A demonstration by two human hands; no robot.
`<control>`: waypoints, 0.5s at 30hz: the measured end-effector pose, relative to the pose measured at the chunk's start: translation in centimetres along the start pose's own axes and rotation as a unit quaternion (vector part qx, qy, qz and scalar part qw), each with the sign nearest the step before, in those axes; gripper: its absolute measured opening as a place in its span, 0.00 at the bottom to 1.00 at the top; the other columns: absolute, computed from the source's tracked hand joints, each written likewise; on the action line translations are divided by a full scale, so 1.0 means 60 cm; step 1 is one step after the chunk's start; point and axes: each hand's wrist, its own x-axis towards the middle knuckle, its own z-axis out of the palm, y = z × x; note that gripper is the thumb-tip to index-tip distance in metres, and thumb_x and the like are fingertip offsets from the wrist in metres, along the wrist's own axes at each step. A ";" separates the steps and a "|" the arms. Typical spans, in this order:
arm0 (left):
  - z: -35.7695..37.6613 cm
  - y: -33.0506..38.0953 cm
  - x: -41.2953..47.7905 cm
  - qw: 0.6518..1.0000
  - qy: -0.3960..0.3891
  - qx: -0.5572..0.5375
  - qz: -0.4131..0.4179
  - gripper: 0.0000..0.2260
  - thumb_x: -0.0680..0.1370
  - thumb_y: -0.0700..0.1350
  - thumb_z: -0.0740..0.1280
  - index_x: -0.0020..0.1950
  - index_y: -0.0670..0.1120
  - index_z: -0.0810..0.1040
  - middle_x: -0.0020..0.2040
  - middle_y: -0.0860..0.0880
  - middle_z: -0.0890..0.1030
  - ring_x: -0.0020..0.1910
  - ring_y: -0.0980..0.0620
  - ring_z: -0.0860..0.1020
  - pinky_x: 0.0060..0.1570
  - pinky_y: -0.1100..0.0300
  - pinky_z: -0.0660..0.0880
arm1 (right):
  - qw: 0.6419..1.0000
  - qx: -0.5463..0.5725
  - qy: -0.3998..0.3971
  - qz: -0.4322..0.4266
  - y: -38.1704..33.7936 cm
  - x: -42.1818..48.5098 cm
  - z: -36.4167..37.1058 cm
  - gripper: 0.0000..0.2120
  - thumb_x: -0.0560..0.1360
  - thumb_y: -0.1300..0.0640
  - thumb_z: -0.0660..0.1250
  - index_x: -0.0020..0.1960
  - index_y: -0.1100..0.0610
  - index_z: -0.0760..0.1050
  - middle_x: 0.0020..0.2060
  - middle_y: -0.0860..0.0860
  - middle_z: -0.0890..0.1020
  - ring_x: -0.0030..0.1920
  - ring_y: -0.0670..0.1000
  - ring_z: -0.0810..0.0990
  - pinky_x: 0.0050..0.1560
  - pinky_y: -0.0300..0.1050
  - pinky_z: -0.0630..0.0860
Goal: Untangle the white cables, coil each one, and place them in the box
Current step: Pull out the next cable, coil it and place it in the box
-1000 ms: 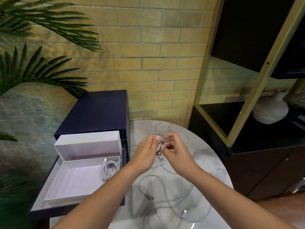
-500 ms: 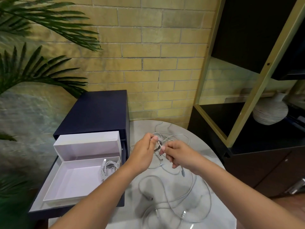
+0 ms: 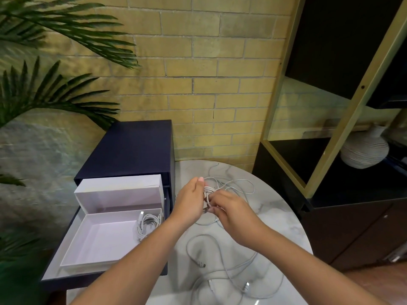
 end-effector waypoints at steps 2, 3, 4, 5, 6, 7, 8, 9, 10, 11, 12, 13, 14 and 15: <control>-0.005 0.001 -0.005 0.998 -0.005 0.048 0.032 0.17 0.84 0.51 0.51 0.46 0.43 0.74 0.35 0.50 0.74 0.36 0.52 0.72 0.34 0.62 0.67 | 0.999 0.038 -0.016 0.014 0.002 0.002 -0.008 0.04 0.77 0.61 0.64 0.43 0.59 0.73 0.43 0.52 0.78 0.43 0.50 0.74 0.45 0.43 0.71; -0.007 0.001 -0.006 0.996 -0.007 0.071 0.045 0.18 0.84 0.51 0.51 0.45 0.43 0.73 0.35 0.50 0.73 0.36 0.51 0.71 0.33 0.63 0.66 | 0.998 0.057 -0.027 0.022 0.000 0.003 -0.014 0.04 0.77 0.61 0.64 0.44 0.60 0.74 0.42 0.52 0.77 0.43 0.48 0.73 0.45 0.41 0.71; -0.009 0.001 -0.006 0.994 -0.009 0.094 0.059 0.18 0.84 0.52 0.50 0.42 0.43 0.71 0.35 0.50 0.73 0.36 0.51 0.71 0.33 0.63 0.65 | 0.996 0.076 -0.039 0.031 -0.002 0.005 -0.021 0.04 0.78 0.61 0.64 0.45 0.60 0.74 0.42 0.51 0.77 0.42 0.47 0.73 0.44 0.40 0.71; -0.010 0.002 -0.005 0.991 -0.012 0.116 0.072 0.19 0.84 0.52 0.50 0.40 0.45 0.69 0.35 0.50 0.73 0.35 0.51 0.71 0.33 0.61 0.65 | 0.993 0.099 -0.052 0.046 -0.004 0.007 -0.028 0.05 0.78 0.60 0.63 0.46 0.61 0.75 0.42 0.51 0.78 0.43 0.47 0.74 0.44 0.40 0.71; -0.012 0.004 -0.005 0.988 -0.016 0.133 0.080 0.19 0.84 0.52 0.49 0.38 0.46 0.67 0.34 0.50 0.73 0.35 0.52 0.71 0.33 0.59 0.64 | 0.988 0.126 -0.066 0.068 -0.005 0.009 -0.034 0.06 0.79 0.60 0.63 0.48 0.61 0.76 0.44 0.52 0.79 0.44 0.47 0.75 0.46 0.41 0.73; -0.013 0.006 -0.005 0.986 -0.023 0.144 0.084 0.19 0.84 0.52 0.49 0.36 0.48 0.66 0.34 0.50 0.74 0.35 0.52 0.71 0.34 0.57 0.63 | 0.980 0.159 -0.078 0.093 -0.006 0.011 -0.040 0.07 0.79 0.59 0.62 0.50 0.62 0.77 0.46 0.52 0.81 0.47 0.46 0.78 0.50 0.41 0.74; -0.015 0.008 -0.005 0.984 -0.030 0.153 0.087 0.19 0.84 0.52 0.49 0.35 0.49 0.65 0.34 0.50 0.73 0.35 0.52 0.70 0.36 0.56 0.62 | 0.969 0.197 -0.087 0.119 -0.005 0.011 -0.045 0.08 0.80 0.59 0.61 0.51 0.63 0.77 0.47 0.52 0.83 0.49 0.45 0.80 0.53 0.40 0.76; -0.018 0.010 -0.006 0.982 -0.040 0.158 0.092 0.19 0.84 0.52 0.49 0.35 0.50 0.65 0.33 0.51 0.72 0.35 0.51 0.70 0.37 0.56 0.62 | 0.957 0.237 -0.095 0.141 -0.003 0.012 -0.049 0.09 0.80 0.60 0.60 0.51 0.64 0.76 0.48 0.53 0.84 0.51 0.45 0.82 0.56 0.41 0.76; -0.021 0.011 -0.008 0.980 -0.053 0.163 0.097 0.19 0.84 0.53 0.49 0.34 0.50 0.64 0.33 0.51 0.71 0.36 0.50 0.70 0.38 0.56 0.63 | 0.945 0.267 -0.097 0.159 0.000 0.013 -0.052 0.10 0.81 0.61 0.58 0.51 0.66 0.76 0.47 0.54 0.84 0.51 0.47 0.83 0.57 0.43 0.77; -0.023 0.012 -0.011 0.979 -0.070 0.164 0.098 0.20 0.84 0.54 0.49 0.34 0.50 0.65 0.33 0.51 0.71 0.37 0.50 0.70 0.39 0.56 0.64 | 0.939 0.281 -0.095 0.175 0.004 0.013 -0.055 0.11 0.81 0.61 0.57 0.50 0.67 0.75 0.45 0.55 0.84 0.50 0.49 0.83 0.57 0.46 0.78; -0.027 0.012 -0.012 0.979 -0.090 0.159 0.090 0.20 0.83 0.55 0.49 0.35 0.49 0.66 0.35 0.51 0.73 0.38 0.49 0.71 0.40 0.55 0.66 | 0.937 0.279 -0.093 0.186 0.007 0.015 -0.058 0.11 0.82 0.62 0.57 0.49 0.68 0.75 0.43 0.55 0.84 0.48 0.49 0.83 0.56 0.48 0.78; -0.030 0.013 -0.013 0.980 -0.114 0.147 0.074 0.21 0.83 0.58 0.49 0.37 0.48 0.69 0.37 0.50 0.75 0.40 0.50 0.72 0.42 0.55 0.68 | 0.943 0.258 -0.091 0.189 0.009 0.016 -0.063 0.11 0.81 0.61 0.57 0.49 0.67 0.75 0.42 0.54 0.83 0.46 0.48 0.82 0.54 0.48 0.77; -0.034 0.014 -0.013 0.980 -0.138 0.132 0.055 0.22 0.81 0.61 0.50 0.41 0.46 0.72 0.40 0.50 0.76 0.41 0.51 0.73 0.44 0.56 0.69 | 0.958 0.208 -0.085 0.178 0.012 0.019 -0.068 0.11 0.81 0.60 0.58 0.49 0.65 0.76 0.41 0.51 0.82 0.44 0.46 0.81 0.52 0.47 0.77; -0.037 0.016 -0.013 0.979 -0.161 0.121 0.040 0.23 0.80 0.63 0.52 0.44 0.46 0.73 0.42 0.50 0.77 0.41 0.52 0.73 0.45 0.57 0.69 | 0.977 0.132 -0.074 0.149 0.017 0.021 -0.073 0.10 0.81 0.59 0.59 0.48 0.62 0.78 0.41 0.49 0.80 0.45 0.46 0.78 0.51 0.45 0.75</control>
